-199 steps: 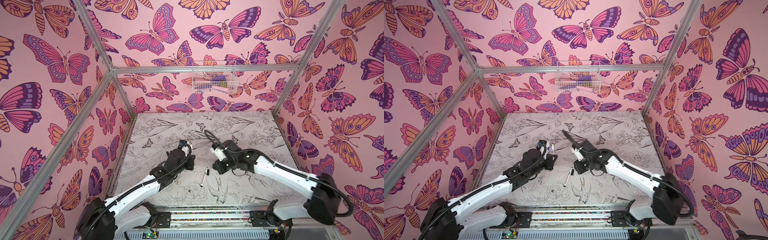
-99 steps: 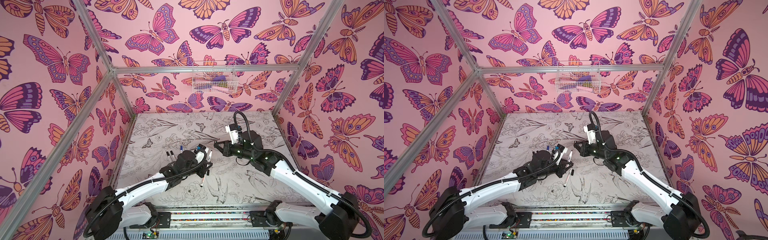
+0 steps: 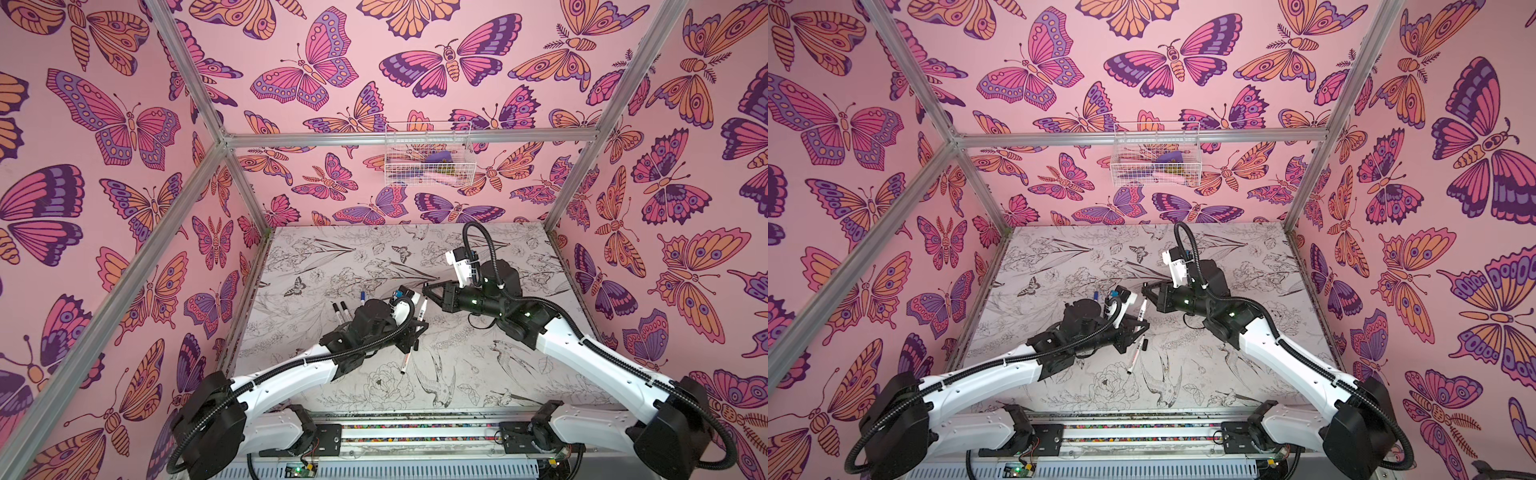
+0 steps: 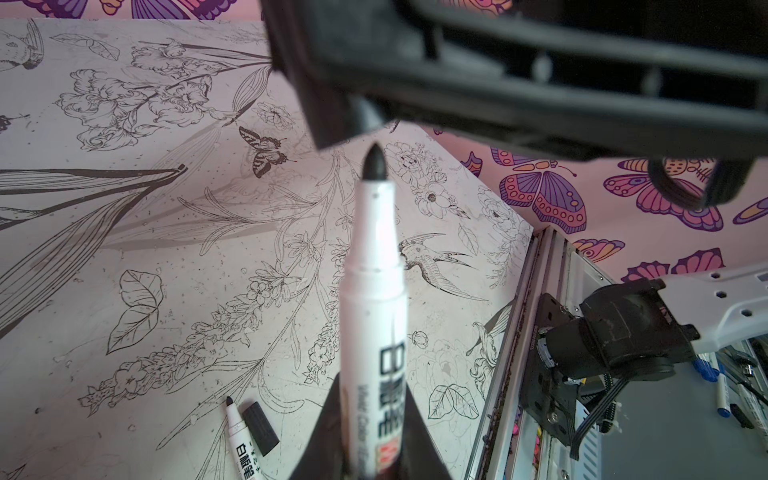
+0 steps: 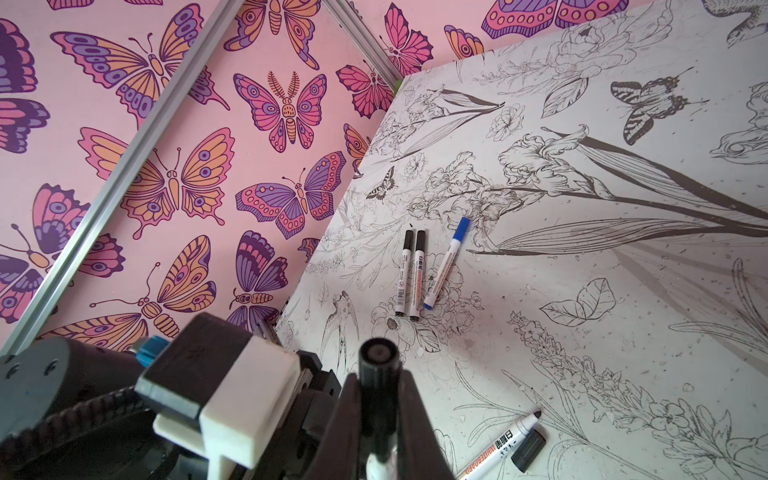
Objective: Insert the pens into the pen caps
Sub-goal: 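Bring the black cap over the marker tip held by the left gripper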
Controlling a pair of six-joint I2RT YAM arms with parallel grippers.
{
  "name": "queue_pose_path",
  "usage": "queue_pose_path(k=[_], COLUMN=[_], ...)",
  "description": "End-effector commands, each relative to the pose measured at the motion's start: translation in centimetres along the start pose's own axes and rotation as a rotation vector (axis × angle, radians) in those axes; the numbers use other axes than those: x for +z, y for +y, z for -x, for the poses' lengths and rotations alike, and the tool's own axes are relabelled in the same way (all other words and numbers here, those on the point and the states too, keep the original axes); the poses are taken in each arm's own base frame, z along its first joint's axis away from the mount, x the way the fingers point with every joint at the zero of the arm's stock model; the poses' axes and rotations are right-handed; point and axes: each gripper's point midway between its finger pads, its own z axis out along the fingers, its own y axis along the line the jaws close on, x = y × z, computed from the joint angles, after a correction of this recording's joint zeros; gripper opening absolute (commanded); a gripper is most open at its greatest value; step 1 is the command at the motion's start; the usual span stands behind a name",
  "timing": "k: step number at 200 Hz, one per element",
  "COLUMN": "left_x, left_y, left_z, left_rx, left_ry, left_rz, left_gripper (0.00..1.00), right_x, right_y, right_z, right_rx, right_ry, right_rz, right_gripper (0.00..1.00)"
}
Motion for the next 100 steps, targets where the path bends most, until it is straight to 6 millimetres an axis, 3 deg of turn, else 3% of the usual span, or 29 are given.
queue_pose_path(k=[1, 100], left_x=[0.0, 0.3], left_y=[-0.5, -0.2], left_z=[1.2, 1.3], left_rx=[0.02, 0.007], left_ry=[-0.04, -0.045], left_rz=[-0.01, 0.0], left_gripper=[0.0, 0.0], right_x=[-0.3, -1.1], right_y=[0.9, 0.0], right_z=[0.6, -0.7], right_rx=[-0.016, -0.038], right_ry=[-0.009, 0.017], right_rz=[0.027, -0.018], right_gripper=[0.01, 0.01])
